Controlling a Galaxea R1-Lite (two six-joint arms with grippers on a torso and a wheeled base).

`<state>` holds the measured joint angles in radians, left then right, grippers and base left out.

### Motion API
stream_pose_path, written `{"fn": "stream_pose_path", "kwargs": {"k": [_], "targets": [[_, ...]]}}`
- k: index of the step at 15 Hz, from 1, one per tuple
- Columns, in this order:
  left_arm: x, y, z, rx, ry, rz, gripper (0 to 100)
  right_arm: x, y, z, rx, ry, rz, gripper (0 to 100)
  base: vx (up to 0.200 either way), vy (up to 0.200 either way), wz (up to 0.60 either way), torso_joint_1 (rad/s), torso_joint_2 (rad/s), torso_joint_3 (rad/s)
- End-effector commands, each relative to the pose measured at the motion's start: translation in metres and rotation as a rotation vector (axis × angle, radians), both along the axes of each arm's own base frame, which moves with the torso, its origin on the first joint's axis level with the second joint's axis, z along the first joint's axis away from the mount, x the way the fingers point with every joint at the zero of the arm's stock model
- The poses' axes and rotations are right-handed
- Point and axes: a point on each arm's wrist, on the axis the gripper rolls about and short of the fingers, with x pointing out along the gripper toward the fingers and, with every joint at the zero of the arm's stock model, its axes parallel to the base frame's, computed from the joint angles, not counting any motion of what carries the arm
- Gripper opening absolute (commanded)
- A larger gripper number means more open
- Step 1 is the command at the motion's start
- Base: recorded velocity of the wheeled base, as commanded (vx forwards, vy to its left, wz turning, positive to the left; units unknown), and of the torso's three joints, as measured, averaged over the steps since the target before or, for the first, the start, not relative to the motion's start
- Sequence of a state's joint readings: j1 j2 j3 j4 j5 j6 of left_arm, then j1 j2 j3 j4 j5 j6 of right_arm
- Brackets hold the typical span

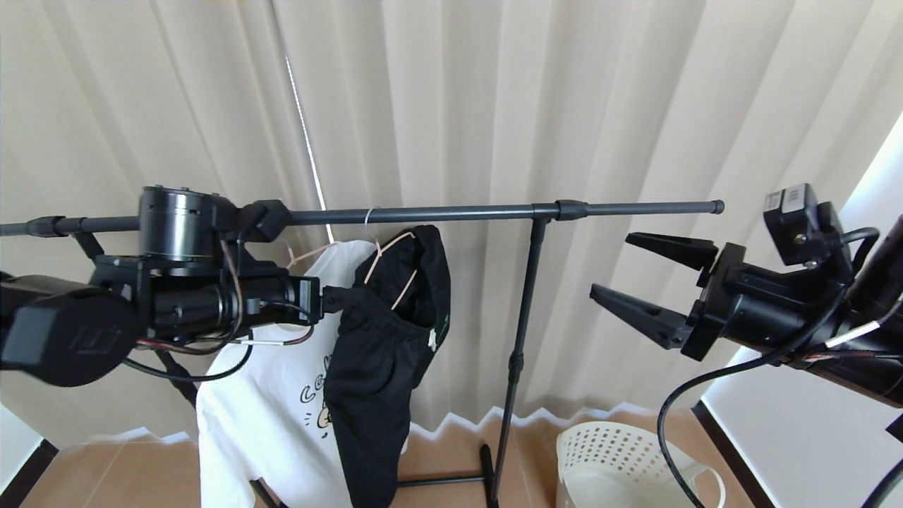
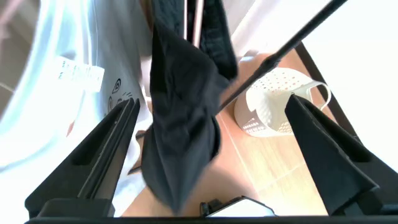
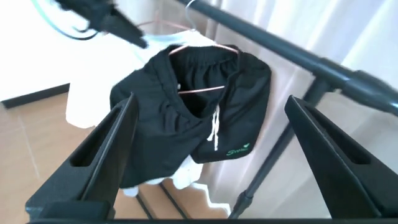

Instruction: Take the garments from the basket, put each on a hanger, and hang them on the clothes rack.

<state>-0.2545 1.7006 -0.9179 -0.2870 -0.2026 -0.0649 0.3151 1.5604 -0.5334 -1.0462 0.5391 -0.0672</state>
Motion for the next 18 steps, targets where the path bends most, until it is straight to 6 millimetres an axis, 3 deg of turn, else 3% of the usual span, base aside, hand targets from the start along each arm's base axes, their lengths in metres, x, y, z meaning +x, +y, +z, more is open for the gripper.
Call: {"fn": "stream_pose_path", "kwargs": {"k": [1, 4, 8, 12, 13, 15, 16, 18], "targets": [[-0.067, 0.019, 0.025, -0.020, -0.092, 0.006, 100, -0.026, -0.012, 0.025, 0.067, -0.038, -0.093, 100, 0.000, 0.000, 0.00, 0.000, 0.00, 0.000], [-0.109, 0.031, 0.026, -0.030, -0.137, 0.023, 100, -0.057, -0.025, 0.019, 0.043, 0.048, -0.263, 100, 0.000, 0.000, 0.00, 0.000, 0.00, 0.000], [-0.168, 0.045, 0.023, -0.046, -0.231, 0.016, 100, -0.098, -0.040, -0.008, 0.021, 0.093, -0.341, 100, 0.000, 0.000, 0.00, 0.000, 0.00, 0.000], [-0.217, 0.058, -0.012, -0.042, -0.243, 0.021, 100, -0.145, -0.055, -0.049, -0.008, 0.149, -0.358, 100, 0.000, 0.000, 0.00, 0.000, 0.00, 0.000], [-0.222, 0.059, -0.017, -0.039, -0.245, 0.025, 100, -0.150, -0.057, -0.054, -0.012, 0.155, -0.363, 100, 0.000, 0.000, 0.00, 0.000, 0.00, 0.000], [-0.248, 0.066, -0.049, -0.034, -0.240, 0.035, 100, -0.180, -0.068, -0.065, -0.019, 0.169, -0.418, 100, 0.000, 0.000, 0.00, 0.000, 0.00, 0.000], [-0.251, 0.067, -0.052, -0.034, -0.243, 0.036, 100, -0.184, -0.070, -0.066, -0.018, 0.167, -0.421, 100, 0.000, 0.000, 0.00, 0.000, 0.00, 0.000], [-0.275, 0.073, -0.080, -0.025, -0.238, 0.055, 100, -0.230, -0.084, -0.095, -0.024, 0.177, -0.428, 100, 0.000, 0.000, 0.00, 0.000, 0.00, 0.000]]}}
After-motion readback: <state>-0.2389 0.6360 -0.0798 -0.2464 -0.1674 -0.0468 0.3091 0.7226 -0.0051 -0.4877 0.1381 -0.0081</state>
